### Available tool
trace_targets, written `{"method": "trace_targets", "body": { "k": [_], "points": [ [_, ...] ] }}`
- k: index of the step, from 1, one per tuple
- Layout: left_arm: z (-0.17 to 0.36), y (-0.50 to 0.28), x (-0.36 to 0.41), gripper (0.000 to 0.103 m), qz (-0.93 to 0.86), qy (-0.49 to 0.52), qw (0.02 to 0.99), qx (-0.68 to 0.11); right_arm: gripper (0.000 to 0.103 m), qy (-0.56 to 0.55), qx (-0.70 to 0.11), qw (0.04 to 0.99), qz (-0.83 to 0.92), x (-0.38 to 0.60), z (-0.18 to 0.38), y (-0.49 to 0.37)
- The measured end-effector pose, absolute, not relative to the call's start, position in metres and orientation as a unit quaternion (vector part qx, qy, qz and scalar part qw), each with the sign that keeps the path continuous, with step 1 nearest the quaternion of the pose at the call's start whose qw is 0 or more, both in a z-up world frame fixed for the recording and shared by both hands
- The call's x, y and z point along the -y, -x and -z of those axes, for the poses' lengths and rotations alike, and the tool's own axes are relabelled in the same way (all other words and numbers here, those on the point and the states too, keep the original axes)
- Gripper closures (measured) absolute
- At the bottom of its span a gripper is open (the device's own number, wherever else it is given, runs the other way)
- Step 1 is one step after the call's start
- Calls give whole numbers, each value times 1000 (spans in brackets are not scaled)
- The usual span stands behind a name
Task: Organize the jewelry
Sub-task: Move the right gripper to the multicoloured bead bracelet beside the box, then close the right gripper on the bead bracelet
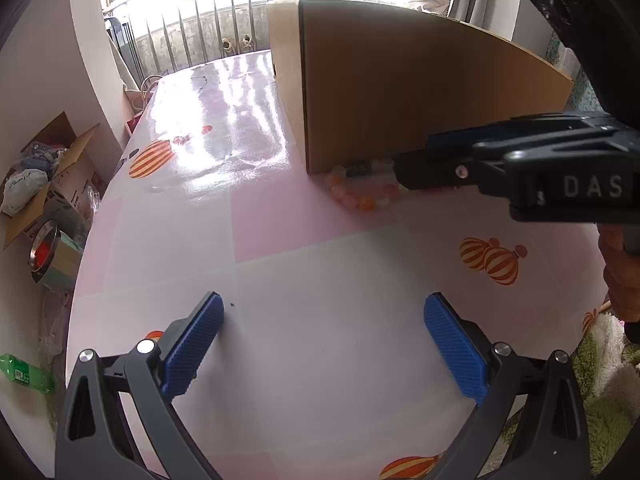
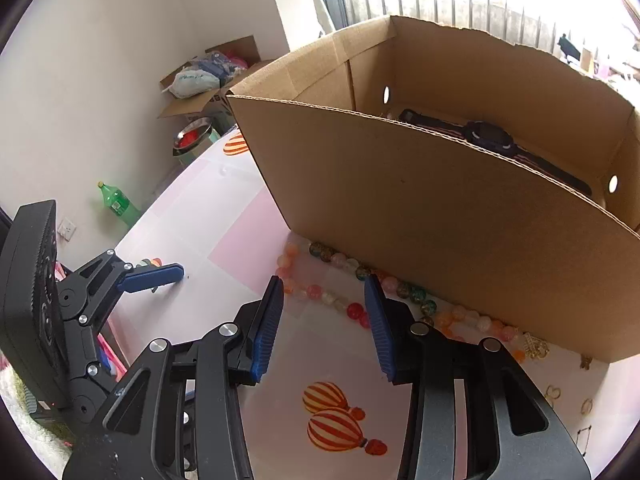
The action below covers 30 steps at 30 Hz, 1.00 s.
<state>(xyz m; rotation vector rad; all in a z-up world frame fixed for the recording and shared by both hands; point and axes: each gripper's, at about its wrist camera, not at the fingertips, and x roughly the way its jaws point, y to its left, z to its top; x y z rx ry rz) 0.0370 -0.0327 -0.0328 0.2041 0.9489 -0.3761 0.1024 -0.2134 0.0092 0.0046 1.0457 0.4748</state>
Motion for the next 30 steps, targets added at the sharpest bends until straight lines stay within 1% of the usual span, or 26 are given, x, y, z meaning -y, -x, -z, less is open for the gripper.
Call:
{"method": "trace_targets", "body": {
  "k": [4,8,15,21,26,30],
  "points": [
    [33,-37,32,4,183,-98,869,-449,64,-11,-532,815,-230,209,6,-112],
    [34,-35,28,4,184,-96,870,-448,64,-10,-550,801,-239,208,4,-105],
    [34,-40,12,4,175,-86,871,-451,64,-45,-579,774,-253,225,0,-84],
    [31,-44,5,5,163,-73,874,-452,64,-54,-584,768,-257,237,-4,-63],
    [25,-49,8,6,177,-25,872,-456,64,-61,-582,767,-263,242,-5,-54],
    [18,-52,17,12,191,-1,868,-458,64,-77,-557,786,-257,260,-11,-49]
  ]
}}
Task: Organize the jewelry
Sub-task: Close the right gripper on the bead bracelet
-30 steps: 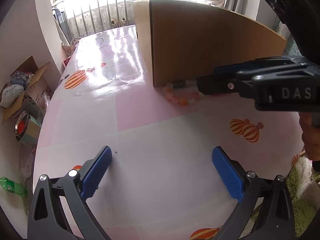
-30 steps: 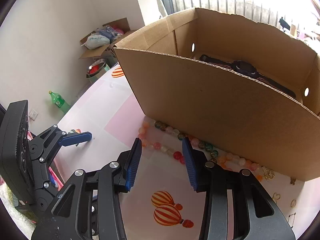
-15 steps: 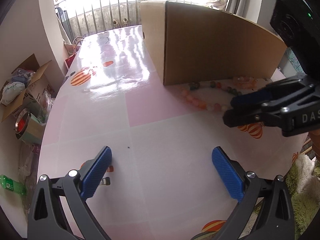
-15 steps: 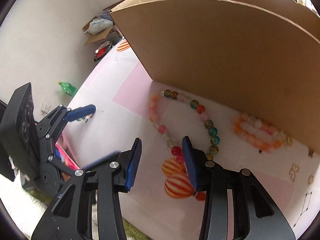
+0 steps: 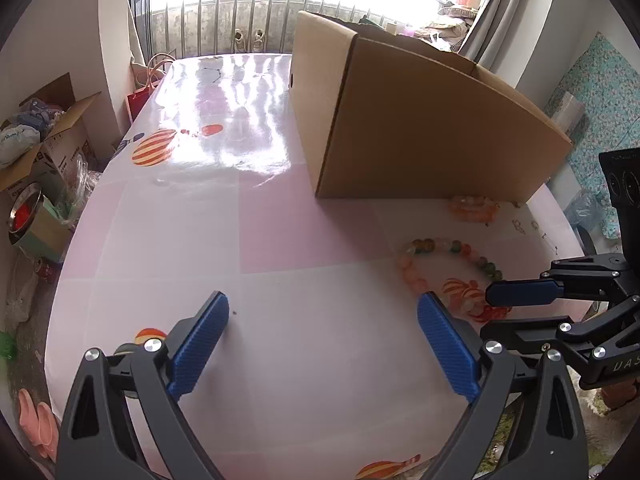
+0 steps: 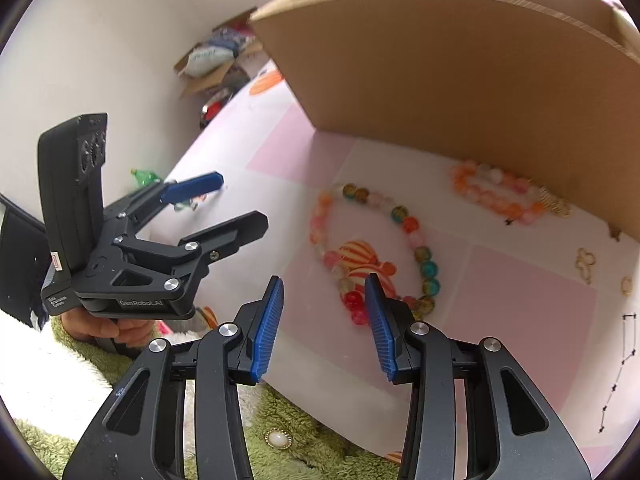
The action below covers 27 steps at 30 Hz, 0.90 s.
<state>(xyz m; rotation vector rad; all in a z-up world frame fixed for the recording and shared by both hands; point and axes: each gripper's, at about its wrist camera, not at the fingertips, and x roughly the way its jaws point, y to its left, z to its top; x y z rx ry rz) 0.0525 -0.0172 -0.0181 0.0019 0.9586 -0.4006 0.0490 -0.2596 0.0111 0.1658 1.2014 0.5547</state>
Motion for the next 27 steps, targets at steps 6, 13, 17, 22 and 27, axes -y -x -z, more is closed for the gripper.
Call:
{"method": "trace_targets", "body": {
  "k": [6,13,17,22,27],
  "points": [
    [11,-66,40,30,234,18,848,-476,64,-105,-525,814,-227,286,-20,-45],
    [18,-74,79,50,227,-40,835,-500,74,-78,-522,829,-186,300,-16,-39],
    [20,-72,96,61,211,-98,836,-497,78,-54,-520,833,-180,300,-14,-41],
    [21,-70,106,71,205,-134,834,-495,80,-31,-522,831,-190,291,-10,-46],
    [20,-71,110,76,213,-144,829,-496,82,-7,-530,825,-195,283,-3,-49]
  ]
}}
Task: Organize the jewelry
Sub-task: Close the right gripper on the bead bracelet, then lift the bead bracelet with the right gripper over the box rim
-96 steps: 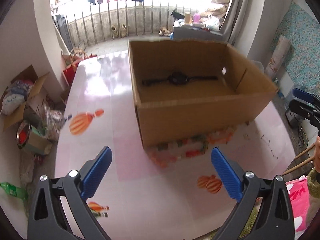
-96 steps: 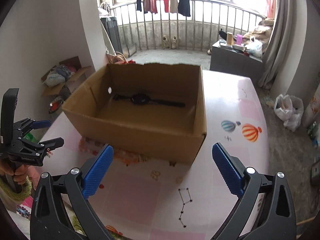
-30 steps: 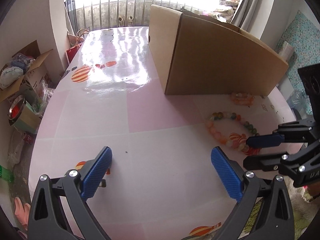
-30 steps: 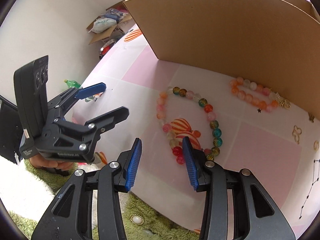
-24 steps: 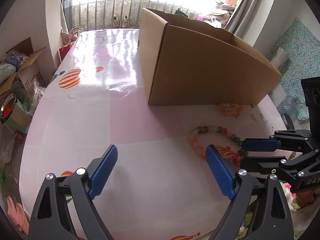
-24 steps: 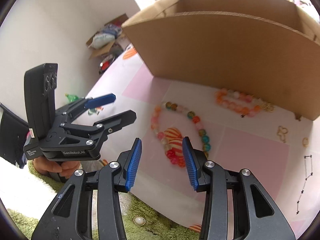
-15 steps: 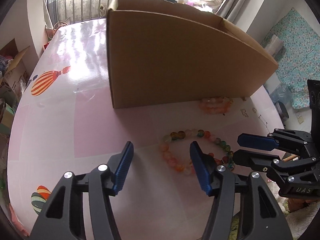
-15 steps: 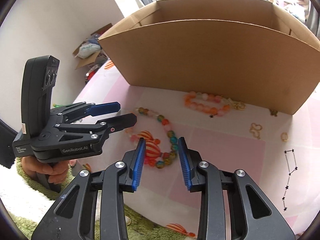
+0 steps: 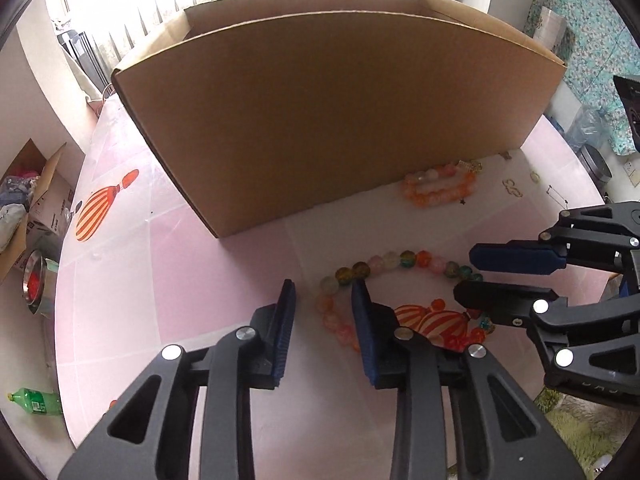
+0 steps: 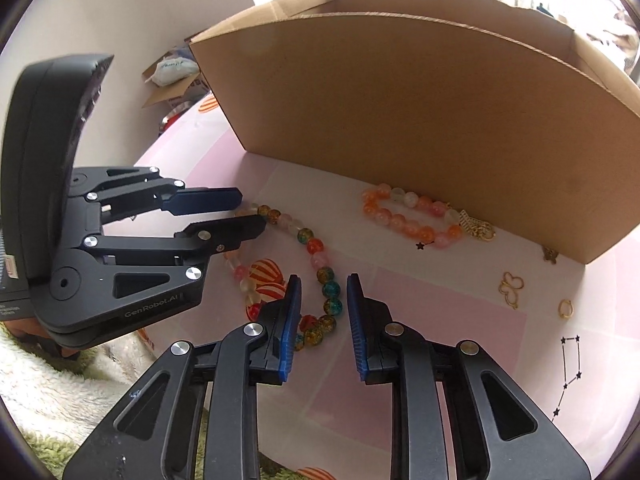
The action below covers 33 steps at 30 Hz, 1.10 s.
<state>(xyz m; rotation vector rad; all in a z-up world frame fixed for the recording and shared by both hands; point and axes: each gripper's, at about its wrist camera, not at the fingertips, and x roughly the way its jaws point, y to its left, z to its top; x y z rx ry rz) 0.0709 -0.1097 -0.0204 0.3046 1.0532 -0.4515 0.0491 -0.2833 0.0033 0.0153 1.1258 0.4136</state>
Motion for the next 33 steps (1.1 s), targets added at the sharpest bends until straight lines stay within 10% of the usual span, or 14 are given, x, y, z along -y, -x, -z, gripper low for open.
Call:
{"method": "trace_targets", "body": {
  "k": [11,33],
  "points": [
    [26,-64,115,94,229,-161,829,-483,96,38,-512,838,-187,269,5,-60],
    [-38,-35,114,94,270,-138,869,-391,96,-9,-430,888,-163,289,-40,-45]
  ]
}}
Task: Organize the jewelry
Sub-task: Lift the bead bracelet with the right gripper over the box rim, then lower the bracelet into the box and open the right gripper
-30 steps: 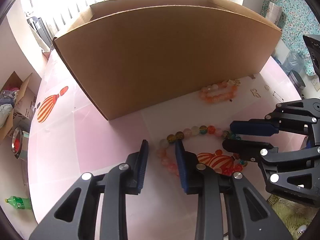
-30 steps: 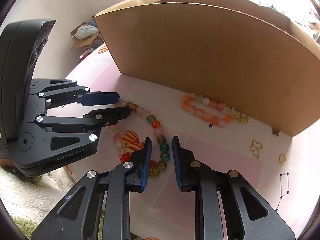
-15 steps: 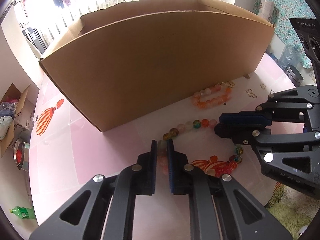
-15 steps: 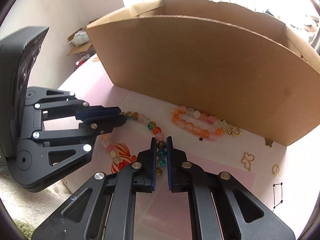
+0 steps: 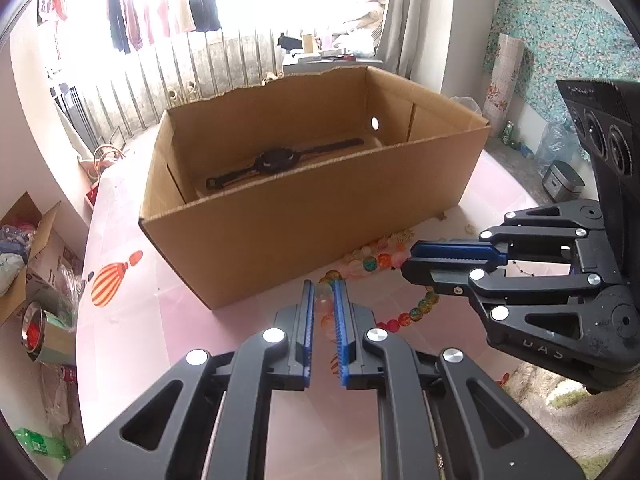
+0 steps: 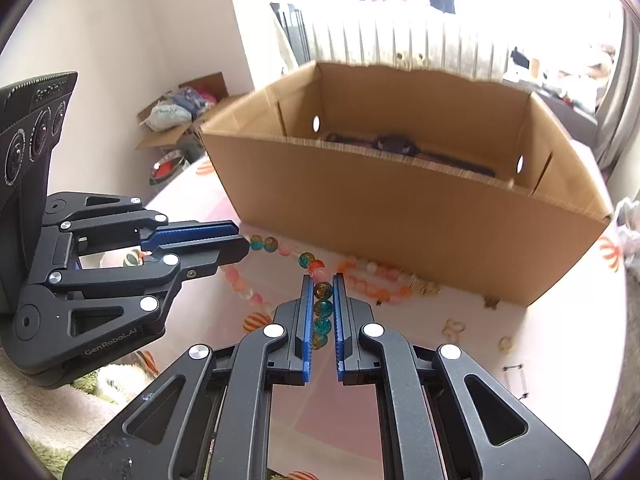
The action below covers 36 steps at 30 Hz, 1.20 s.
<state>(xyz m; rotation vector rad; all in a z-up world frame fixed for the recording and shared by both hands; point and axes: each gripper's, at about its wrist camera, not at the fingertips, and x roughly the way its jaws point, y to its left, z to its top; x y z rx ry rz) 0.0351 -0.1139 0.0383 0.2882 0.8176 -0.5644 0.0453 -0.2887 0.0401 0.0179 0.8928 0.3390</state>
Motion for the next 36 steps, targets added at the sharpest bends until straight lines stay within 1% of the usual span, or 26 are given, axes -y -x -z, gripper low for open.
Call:
{"method": "trace_targets", "body": {
  "k": [8,12,15,18,20,25,30,32,36],
  "points": [
    [-103,-34,110,94,295,-113,898,-305,96,-15,-349,922,-169,305,-95,-49],
    [-136,-49,112,94,291,-118,914,-256,96,-11,-314,933,-178,312,-124,-71],
    [-148,-67,116,94,283,-131,920,-235,96,-14,-313,930,-193,319,-136,-101],
    [-142,-99,118,94,278,-132,916,-258,96,-26,-346,914,-210,317,-130,-138],
    [-132,-122,118,94,265,-136,912,-282,96,-39,-384,895,-225,313,-118,-166],
    [-92,-169,115,94,253,-131,884,-370,96,-48,-486,840,-238,294,-77,-207],
    [-57,-184,115,93,241,-154,856,-430,95,-65,-562,787,-247,283,-42,-224],
    [-50,-187,115,93,235,-163,853,-437,94,-77,-571,780,-245,283,-37,-229],
    [-51,-188,114,76,222,-173,859,-428,88,-95,-558,790,-237,293,-44,-230]
  ]
}}
